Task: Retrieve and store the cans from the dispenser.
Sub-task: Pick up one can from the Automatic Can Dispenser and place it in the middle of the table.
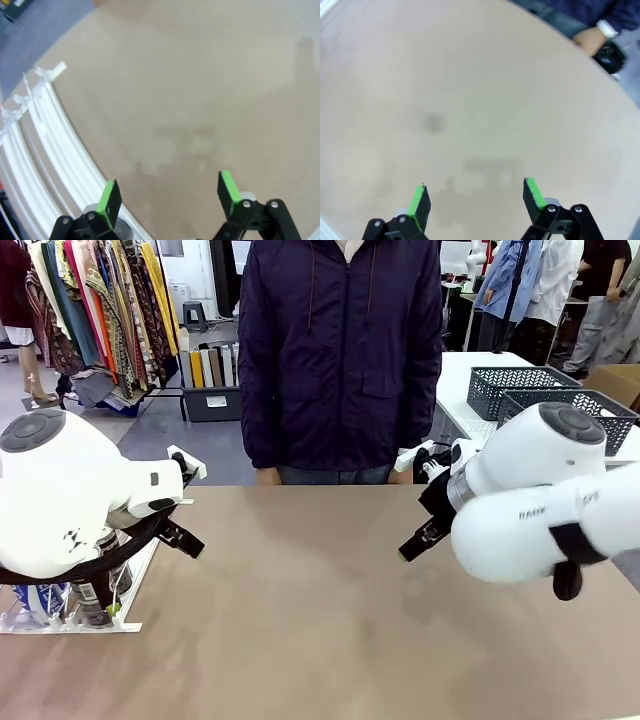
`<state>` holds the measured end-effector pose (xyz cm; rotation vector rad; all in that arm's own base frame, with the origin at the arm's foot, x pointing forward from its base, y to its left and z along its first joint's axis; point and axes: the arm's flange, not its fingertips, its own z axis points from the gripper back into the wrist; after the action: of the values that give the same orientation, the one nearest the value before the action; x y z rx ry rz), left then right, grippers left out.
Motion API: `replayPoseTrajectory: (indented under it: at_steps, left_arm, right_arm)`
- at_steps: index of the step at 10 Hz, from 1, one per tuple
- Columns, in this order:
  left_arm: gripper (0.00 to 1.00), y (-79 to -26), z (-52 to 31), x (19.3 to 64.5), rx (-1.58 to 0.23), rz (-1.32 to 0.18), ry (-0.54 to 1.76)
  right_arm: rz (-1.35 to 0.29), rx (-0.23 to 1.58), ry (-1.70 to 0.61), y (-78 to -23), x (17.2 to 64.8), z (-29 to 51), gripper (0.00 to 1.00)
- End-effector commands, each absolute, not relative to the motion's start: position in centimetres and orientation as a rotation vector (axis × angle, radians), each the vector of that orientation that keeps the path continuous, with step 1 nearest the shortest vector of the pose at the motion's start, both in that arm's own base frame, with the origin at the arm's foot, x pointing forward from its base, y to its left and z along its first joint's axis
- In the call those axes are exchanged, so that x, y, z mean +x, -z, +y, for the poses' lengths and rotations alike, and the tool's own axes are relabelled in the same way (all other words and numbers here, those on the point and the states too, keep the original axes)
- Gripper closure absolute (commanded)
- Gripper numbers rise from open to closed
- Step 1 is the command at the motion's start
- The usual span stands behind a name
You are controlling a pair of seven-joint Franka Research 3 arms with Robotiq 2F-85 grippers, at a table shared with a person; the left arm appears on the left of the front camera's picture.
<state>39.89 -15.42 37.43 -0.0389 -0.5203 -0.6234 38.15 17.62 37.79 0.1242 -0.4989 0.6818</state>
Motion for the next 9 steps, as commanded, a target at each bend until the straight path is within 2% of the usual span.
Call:
replayPoseTrajectory:
  at_steps: [1,2,3,4,5,6,9]
  left_arm:
    - [0.00,-44.5,-13.6,36.8,-0.272,-0.485,0.739]
    - [0.00,-47.5,-12.8,35.4,-0.325,-0.418,0.632]
    - [0.00,-50.4,-10.4,34.0,-0.411,-0.377,0.538]
    - [0.00,-52.4,-6.8,32.5,-0.569,-0.384,0.515]
    - [0.00,-53.8,-2.2,31.1,-0.669,-0.453,0.431]
    - [0.00,-54.3,3.7,29.8,-0.840,-0.508,0.335]
    - [0.00,-49.8,17.2,26.5,-1.088,-0.676,-0.059]
  right_arm:
    - [-0.348,0.485,-0.726,-44.7,35.4,13.5,0.00]
    - [-0.271,0.605,-0.655,-47.6,34.3,11.0,0.00]
    - [-0.290,0.658,-0.523,-49.9,33.5,7.7,0.00]
    - [-0.292,0.785,-0.498,-51.5,32.6,4.0,0.00]
    - [-0.348,0.913,-0.407,-52.4,31.6,-0.9,0.00]
    - [-0.419,1.065,-0.271,-52.0,30.8,-6.8,0.00]
    - [-0.517,1.408,0.072,-45.7,30.0,-18.6,0.00]
